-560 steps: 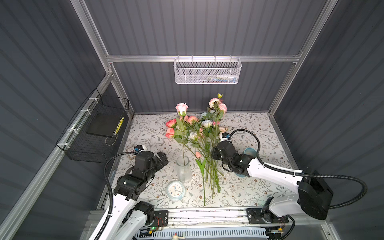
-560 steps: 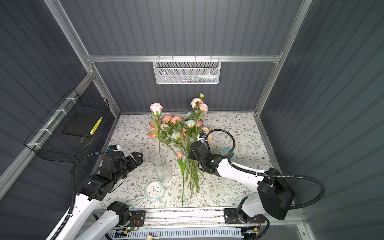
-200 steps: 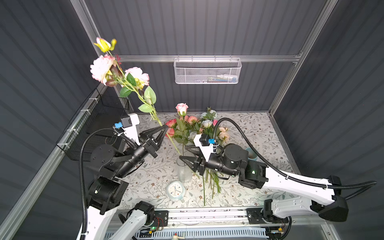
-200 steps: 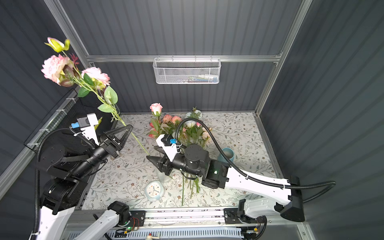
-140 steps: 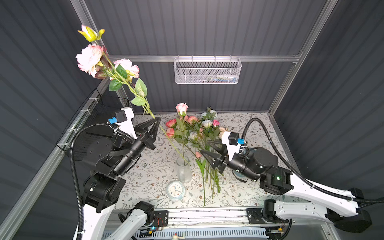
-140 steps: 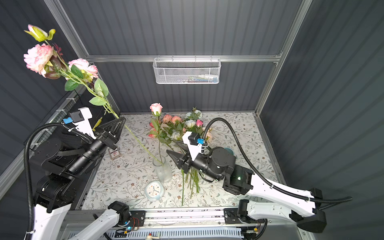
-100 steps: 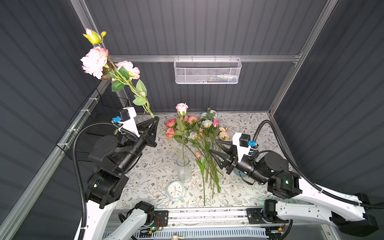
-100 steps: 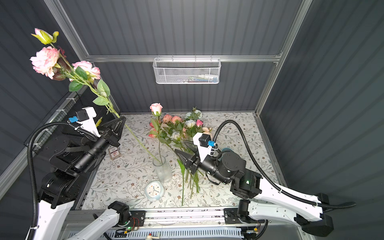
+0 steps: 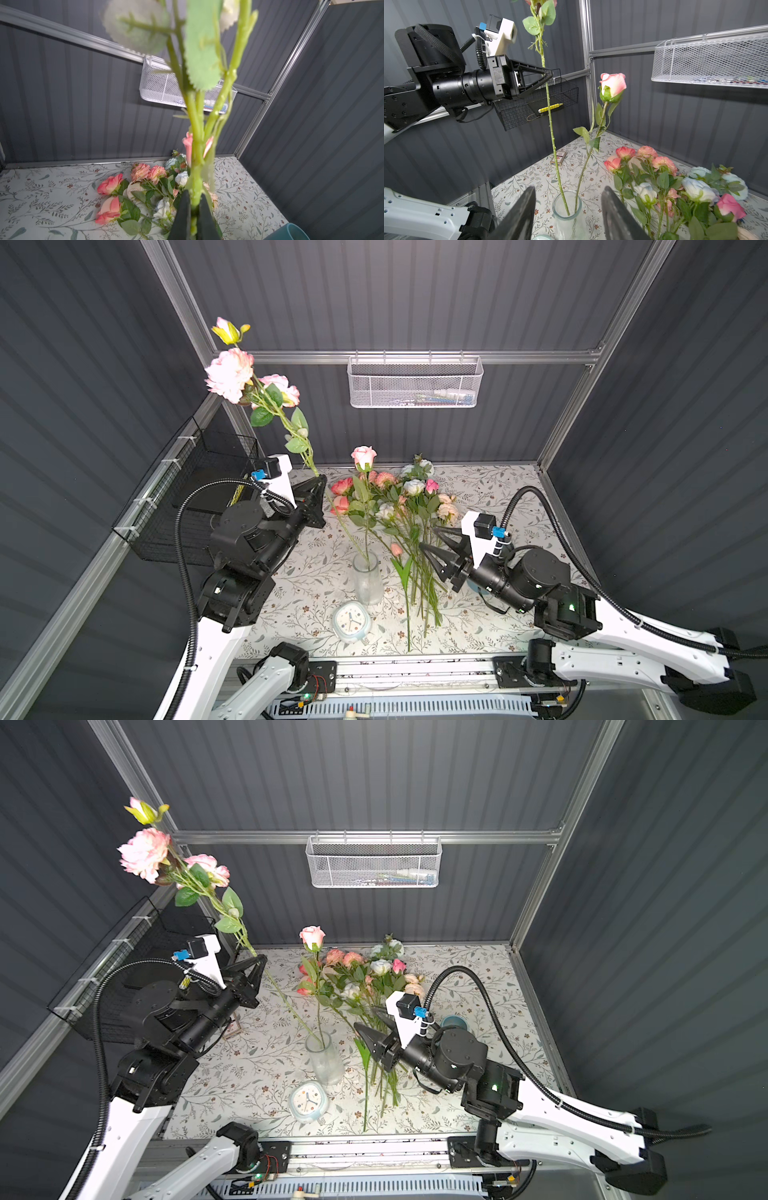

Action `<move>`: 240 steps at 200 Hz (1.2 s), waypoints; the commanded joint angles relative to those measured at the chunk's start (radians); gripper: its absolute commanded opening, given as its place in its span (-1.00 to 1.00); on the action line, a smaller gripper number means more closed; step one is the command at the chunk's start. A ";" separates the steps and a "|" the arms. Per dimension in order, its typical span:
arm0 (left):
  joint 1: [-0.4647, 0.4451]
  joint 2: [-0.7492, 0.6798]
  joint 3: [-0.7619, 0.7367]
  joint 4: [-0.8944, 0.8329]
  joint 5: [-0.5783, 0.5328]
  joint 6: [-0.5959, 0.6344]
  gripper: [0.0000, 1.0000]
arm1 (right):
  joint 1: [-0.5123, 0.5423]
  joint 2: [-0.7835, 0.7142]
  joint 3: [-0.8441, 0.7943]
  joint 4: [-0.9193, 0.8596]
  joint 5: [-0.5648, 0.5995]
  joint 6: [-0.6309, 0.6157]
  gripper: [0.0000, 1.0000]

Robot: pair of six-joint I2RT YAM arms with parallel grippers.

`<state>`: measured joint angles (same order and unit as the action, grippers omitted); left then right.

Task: Arrange the flowers into the vase
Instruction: 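Carry the pink rose over the glass vase and lower it in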

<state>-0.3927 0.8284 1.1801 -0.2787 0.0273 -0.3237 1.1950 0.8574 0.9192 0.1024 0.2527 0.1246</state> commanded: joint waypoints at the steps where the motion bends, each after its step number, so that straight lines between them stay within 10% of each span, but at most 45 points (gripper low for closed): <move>1: 0.005 -0.005 -0.088 0.057 0.039 -0.040 -1.00 | -0.010 -0.003 -0.017 0.006 0.022 0.011 0.08; 111: 0.000 -0.107 -0.401 0.081 0.214 -0.218 -0.80 | -0.044 0.002 -0.094 0.036 0.037 0.077 0.12; 160: 0.000 -0.182 -0.429 0.033 0.230 -0.244 0.19 | -0.058 0.018 -0.104 0.045 0.032 0.096 0.13; 240: 0.000 -0.277 -0.302 -0.053 0.084 -0.255 0.84 | -0.081 0.044 -0.127 0.034 0.024 0.156 0.35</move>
<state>-0.3927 0.5900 0.8310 -0.2928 0.1783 -0.5735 1.1286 0.8921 0.8139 0.1291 0.2768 0.2447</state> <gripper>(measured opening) 0.888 0.666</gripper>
